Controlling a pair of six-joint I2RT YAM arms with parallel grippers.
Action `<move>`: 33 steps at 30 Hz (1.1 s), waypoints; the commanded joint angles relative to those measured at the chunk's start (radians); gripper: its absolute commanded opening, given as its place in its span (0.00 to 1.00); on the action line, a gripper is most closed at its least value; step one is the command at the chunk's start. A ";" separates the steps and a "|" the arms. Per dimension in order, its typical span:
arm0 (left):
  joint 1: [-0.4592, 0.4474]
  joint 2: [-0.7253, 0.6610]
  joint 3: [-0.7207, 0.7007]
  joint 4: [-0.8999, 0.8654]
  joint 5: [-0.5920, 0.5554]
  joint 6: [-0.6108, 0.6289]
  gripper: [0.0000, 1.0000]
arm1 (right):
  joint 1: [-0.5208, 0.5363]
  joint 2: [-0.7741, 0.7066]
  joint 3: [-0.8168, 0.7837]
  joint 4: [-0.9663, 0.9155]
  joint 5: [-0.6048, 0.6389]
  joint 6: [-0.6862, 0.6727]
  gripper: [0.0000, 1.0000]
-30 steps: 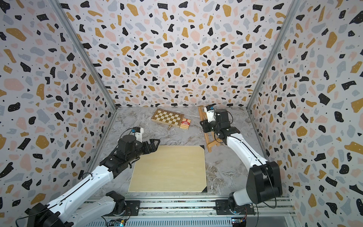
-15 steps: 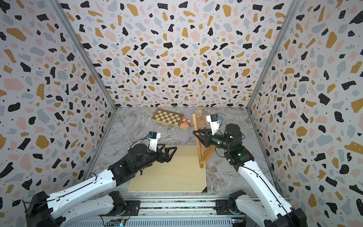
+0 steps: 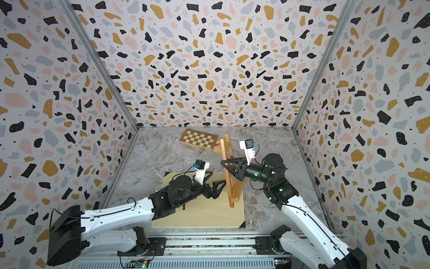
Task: Assemble the easel
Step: Unfold the easel.
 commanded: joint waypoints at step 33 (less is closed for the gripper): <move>0.081 0.114 0.247 -0.470 -0.524 -0.033 0.99 | 0.025 -0.034 0.131 -0.210 0.079 -0.126 0.00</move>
